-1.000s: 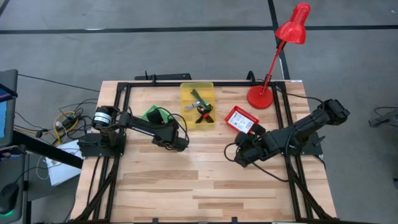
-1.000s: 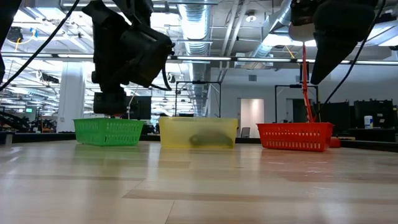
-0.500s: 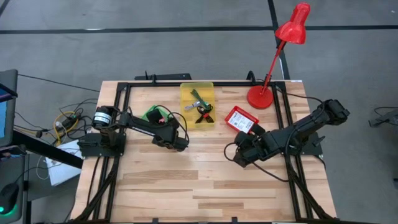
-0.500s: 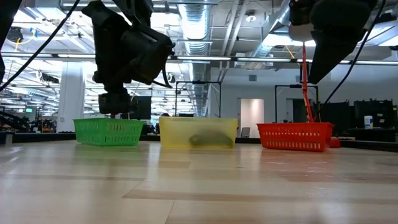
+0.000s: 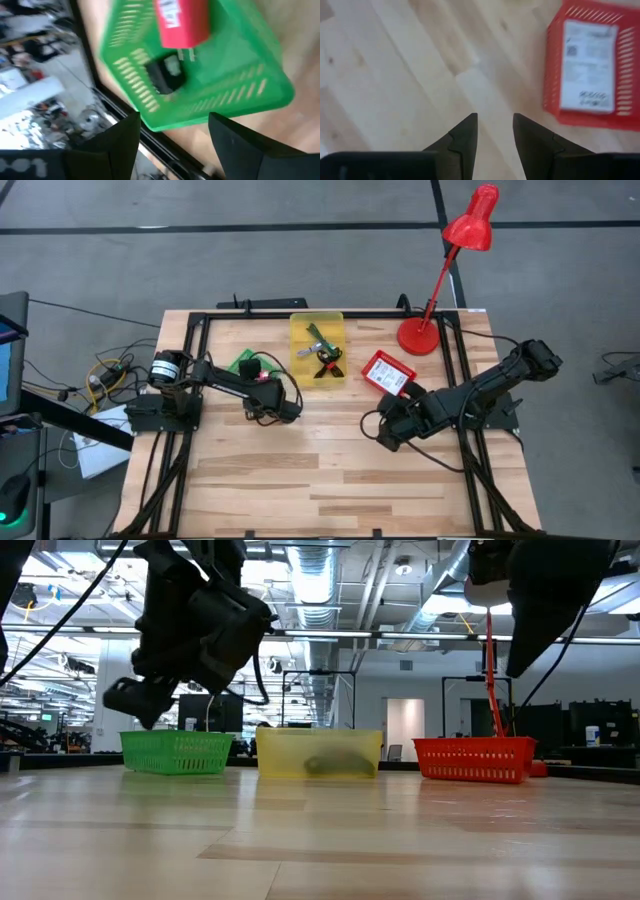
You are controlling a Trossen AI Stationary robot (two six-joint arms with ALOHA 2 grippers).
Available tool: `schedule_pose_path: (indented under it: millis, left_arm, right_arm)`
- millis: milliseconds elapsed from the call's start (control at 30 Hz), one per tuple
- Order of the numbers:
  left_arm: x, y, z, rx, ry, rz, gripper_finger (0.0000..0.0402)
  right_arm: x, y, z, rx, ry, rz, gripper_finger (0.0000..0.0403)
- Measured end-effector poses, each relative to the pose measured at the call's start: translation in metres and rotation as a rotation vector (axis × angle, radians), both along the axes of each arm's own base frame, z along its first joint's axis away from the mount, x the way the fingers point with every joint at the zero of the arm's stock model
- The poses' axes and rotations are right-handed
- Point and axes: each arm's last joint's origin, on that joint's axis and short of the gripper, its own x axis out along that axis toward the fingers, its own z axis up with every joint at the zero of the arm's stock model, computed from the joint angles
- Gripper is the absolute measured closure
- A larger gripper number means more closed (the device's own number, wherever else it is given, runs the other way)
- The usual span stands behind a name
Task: Pick and place items into bin
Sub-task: Return to Home Position
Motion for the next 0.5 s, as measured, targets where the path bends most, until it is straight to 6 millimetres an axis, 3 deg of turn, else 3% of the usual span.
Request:
schedule_pose_path:
  millis: [133,300,500]
  left_arm:
    - [-0.001,-0.003,-0.002,-0.086,-0.010,0.085,0.0176]
    - [-0.001,-0.013,-0.002,-0.106,-0.020,0.066,0.0176]
    - [-0.002,-0.022,0.007,0.126,-0.110,-0.008,0.0176]
  right_arm:
    - [-0.002,0.005,-0.001,0.069,0.032,0.022,0.0282]
    - [-0.004,0.008,-0.001,0.066,0.031,0.039,0.0282]
    - [-0.003,0.008,-0.001,0.062,0.028,0.036,0.0282]
